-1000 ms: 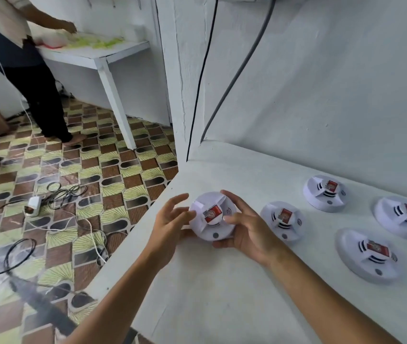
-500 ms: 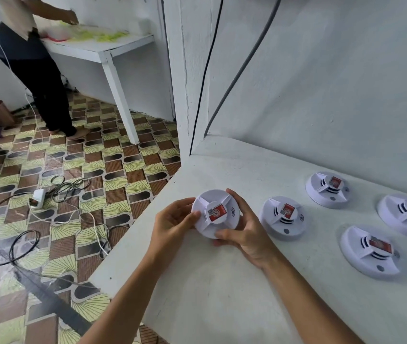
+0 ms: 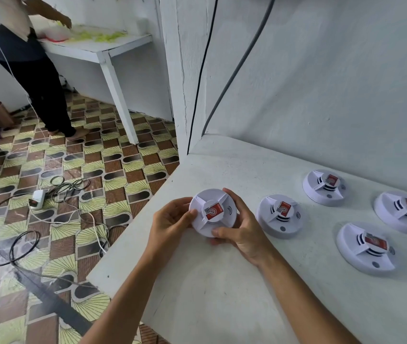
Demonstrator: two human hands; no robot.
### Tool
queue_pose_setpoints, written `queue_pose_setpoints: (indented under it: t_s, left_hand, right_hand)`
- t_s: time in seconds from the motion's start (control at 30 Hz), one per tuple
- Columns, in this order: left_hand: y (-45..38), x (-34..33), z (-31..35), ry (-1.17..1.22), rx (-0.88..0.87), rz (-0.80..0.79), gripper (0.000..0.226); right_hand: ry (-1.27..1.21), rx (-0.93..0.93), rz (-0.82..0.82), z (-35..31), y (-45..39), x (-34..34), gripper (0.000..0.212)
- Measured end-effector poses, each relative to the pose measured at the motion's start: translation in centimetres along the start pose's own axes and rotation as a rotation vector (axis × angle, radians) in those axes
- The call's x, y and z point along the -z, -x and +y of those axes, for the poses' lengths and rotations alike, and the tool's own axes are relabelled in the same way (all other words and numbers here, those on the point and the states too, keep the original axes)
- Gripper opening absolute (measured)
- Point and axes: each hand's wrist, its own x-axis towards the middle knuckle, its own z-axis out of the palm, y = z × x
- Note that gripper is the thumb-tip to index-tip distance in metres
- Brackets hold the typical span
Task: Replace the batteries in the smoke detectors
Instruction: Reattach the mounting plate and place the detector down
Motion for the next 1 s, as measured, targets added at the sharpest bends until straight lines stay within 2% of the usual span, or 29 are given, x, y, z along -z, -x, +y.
queue_pose_setpoints:
  t_s: [1.0]
  left_hand:
    - [-0.07, -0.05, -0.18, -0.008, 0.004, 0.005, 0.028]
  right_hand:
    - [-0.001, -0.004, -0.019, -0.1, -0.01, 0.07, 0.08]
